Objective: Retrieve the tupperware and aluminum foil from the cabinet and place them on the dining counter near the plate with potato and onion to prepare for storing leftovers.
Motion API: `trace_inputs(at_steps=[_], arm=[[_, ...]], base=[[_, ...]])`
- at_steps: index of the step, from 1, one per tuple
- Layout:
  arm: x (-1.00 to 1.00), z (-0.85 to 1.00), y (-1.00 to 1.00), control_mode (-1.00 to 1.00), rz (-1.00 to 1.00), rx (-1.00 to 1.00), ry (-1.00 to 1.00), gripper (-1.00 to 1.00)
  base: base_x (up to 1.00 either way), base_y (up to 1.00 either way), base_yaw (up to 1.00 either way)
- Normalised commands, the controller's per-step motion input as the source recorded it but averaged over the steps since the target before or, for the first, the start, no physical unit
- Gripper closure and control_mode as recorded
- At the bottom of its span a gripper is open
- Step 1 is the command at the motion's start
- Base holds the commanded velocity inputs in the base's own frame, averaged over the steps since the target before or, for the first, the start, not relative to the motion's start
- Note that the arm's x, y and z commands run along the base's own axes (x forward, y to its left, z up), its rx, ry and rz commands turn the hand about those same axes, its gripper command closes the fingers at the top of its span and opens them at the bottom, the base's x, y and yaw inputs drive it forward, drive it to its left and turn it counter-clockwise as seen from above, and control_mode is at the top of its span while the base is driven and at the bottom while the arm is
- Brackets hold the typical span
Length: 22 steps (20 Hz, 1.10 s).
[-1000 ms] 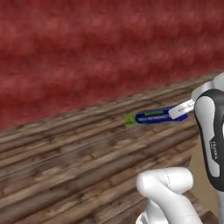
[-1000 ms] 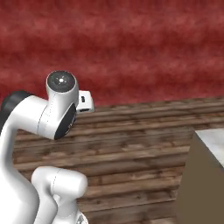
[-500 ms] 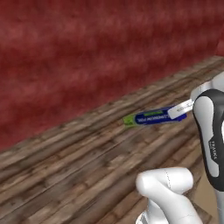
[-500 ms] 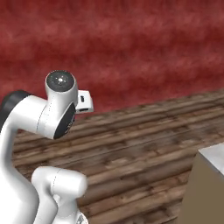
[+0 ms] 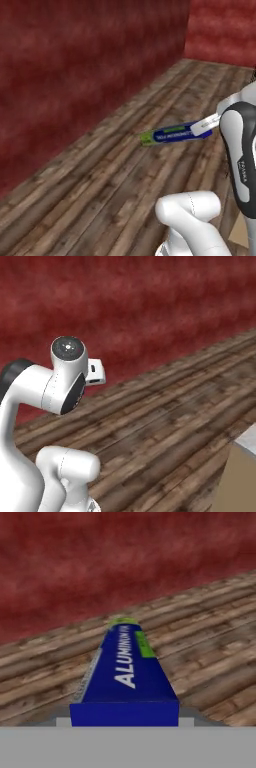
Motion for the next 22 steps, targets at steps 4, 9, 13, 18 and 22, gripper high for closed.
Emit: trace_inputs(at_steps=[4, 9, 13, 18, 22], arm=[[0.0, 0.0, 0.0, 1.0, 0.0, 0.0, 0.0, 1.0], [0.0, 0.0, 0.0, 1.0, 0.0, 0.0, 0.0, 1.0], [0.0, 0.0, 0.0, 1.0, 0.0, 0.0, 0.0, 1.0], [0.0, 0.0, 0.0, 1.0, 0.0, 0.0, 0.0, 1.0], [0.0, 0.0, 0.0, 1.0, 0.0, 0.0, 0.0, 1.0]], base=[[1.0, 0.34, -0.55], [1.0, 0.24, -0.51], [1.0, 0.24, -0.5], [1.0, 0.28, -0.5], [1.0, 0.42, -0.47]])
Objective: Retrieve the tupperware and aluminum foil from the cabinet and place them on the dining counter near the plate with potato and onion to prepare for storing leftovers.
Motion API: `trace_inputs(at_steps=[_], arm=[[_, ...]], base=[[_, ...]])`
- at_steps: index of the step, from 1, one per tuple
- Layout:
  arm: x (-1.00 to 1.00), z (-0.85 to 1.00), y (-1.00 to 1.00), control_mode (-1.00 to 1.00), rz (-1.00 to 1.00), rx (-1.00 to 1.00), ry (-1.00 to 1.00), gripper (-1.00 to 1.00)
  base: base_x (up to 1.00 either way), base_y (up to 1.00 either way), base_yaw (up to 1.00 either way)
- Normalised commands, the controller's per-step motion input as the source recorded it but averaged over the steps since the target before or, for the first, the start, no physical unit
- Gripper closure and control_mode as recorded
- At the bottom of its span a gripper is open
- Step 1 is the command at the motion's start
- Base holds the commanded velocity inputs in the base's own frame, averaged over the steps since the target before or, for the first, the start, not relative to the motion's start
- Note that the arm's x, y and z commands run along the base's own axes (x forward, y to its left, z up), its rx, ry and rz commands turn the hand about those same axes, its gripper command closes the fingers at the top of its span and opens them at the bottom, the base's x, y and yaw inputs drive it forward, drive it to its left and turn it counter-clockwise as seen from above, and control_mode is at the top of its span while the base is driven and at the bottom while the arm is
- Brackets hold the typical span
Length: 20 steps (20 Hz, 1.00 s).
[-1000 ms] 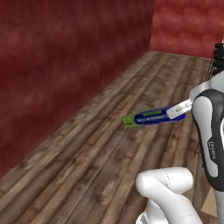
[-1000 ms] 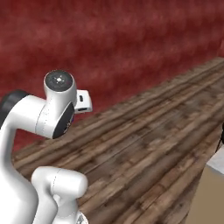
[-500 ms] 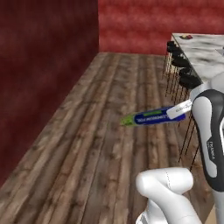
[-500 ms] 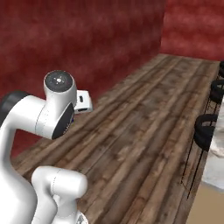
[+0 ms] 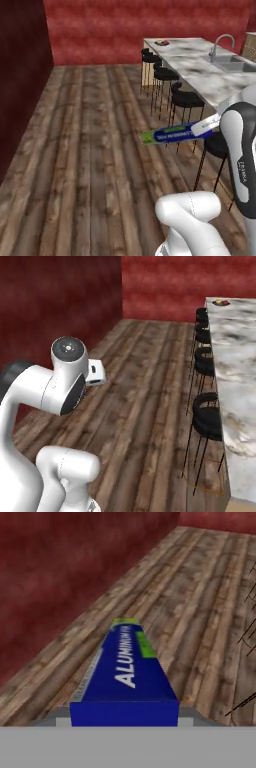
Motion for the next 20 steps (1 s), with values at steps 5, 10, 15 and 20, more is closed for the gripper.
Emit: trace_inputs(at_steps=[5, 10, 15, 20], arm=[[0.0, 0.0, 0.0, 1.0, 0.0, 0.0, 0.0, 1.0], [0.0, 0.0, 0.0, 1.0, 0.0, 0.0, 0.0, 1.0], [0.0, 0.0, 0.0, 1.0, 0.0, 0.0, 0.0, 1.0], [0.0, 0.0, 0.0, 1.0, 0.0, 0.0, 0.0, 1.0]], base=[[1.0, 0.58, -0.38], [1.0, 0.6, -0.32], [1.0, 0.59, -0.3], [1.0, 0.59, -0.29]])
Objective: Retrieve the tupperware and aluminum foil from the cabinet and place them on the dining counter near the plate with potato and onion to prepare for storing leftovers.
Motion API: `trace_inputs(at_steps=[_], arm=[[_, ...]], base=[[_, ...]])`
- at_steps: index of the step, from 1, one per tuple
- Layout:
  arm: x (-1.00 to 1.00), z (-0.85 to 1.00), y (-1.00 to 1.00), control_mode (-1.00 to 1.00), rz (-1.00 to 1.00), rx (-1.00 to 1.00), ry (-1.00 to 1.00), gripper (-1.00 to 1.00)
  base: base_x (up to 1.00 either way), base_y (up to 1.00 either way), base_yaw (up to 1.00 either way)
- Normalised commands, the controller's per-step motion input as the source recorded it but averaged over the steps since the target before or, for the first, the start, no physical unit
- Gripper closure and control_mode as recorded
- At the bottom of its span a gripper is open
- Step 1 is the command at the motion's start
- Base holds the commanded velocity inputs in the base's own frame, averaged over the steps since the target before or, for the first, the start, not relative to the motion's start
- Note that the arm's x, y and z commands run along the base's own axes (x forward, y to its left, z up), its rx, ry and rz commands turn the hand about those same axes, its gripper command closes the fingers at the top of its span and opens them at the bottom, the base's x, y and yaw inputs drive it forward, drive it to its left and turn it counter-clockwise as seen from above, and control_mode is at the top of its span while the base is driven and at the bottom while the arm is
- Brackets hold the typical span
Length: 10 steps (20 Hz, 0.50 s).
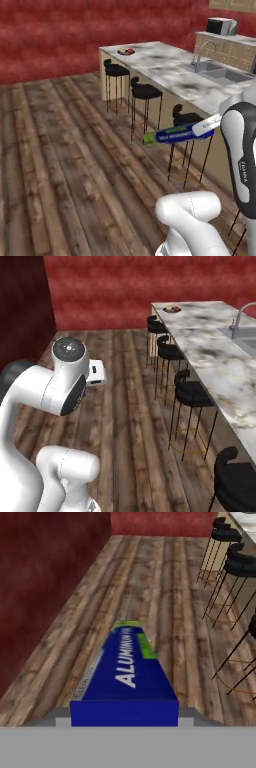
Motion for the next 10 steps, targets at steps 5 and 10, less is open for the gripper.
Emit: trace_inputs(at_steps=[5, 10], arm=[[0.0, 0.0, 0.0, 1.0, 0.0, 0.0, 0.0, 1.0], [0.0, 0.0, 0.0, 1.0, 0.0, 0.0, 0.0, 1.0]], base=[[0.97, 0.47, -0.27], [0.86, 0.36, -0.29]])
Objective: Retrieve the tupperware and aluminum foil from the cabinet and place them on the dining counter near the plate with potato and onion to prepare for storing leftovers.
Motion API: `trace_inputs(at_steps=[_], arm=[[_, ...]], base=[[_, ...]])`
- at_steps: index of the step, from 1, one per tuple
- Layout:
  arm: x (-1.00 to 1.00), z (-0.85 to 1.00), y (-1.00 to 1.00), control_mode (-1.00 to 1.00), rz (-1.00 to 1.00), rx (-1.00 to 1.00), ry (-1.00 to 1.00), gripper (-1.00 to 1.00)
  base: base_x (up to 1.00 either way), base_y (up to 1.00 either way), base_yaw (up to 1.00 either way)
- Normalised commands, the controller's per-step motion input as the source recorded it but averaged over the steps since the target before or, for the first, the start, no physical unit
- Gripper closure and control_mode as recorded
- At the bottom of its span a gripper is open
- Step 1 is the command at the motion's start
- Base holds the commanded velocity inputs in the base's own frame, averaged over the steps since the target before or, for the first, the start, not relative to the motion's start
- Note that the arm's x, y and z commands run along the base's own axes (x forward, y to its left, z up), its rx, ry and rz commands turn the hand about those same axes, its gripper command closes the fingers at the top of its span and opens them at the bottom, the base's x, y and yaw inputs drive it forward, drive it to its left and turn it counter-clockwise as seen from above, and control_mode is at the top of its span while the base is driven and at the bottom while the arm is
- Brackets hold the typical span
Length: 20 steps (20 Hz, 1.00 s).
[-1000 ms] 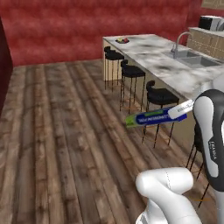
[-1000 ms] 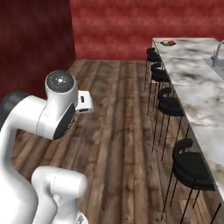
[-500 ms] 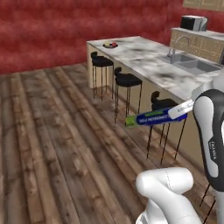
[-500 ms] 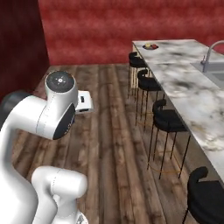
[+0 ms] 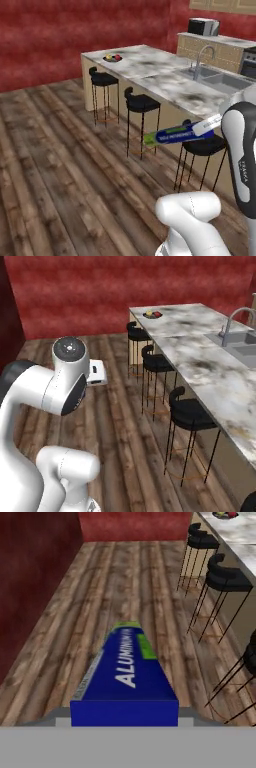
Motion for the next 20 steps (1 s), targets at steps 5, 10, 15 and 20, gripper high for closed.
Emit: trace_inputs(at_steps=[5, 10, 15, 20], arm=[[0.0, 0.0, 0.0, 1.0, 0.0, 0.0, 0.0, 1.0], [0.0, 0.0, 0.0, 1.0, 0.0, 0.0, 0.0, 1.0], [0.0, 0.0, 0.0, 1.0, 0.0, 0.0, 0.0, 1.0], [0.0, 0.0, 0.0, 1.0, 0.0, 0.0, 0.0, 1.0]], base=[[0.93, 0.68, -0.24], [1.0, 0.94, -0.07], [1.0, 0.82, -0.06], [1.0, 0.58, -0.17]])
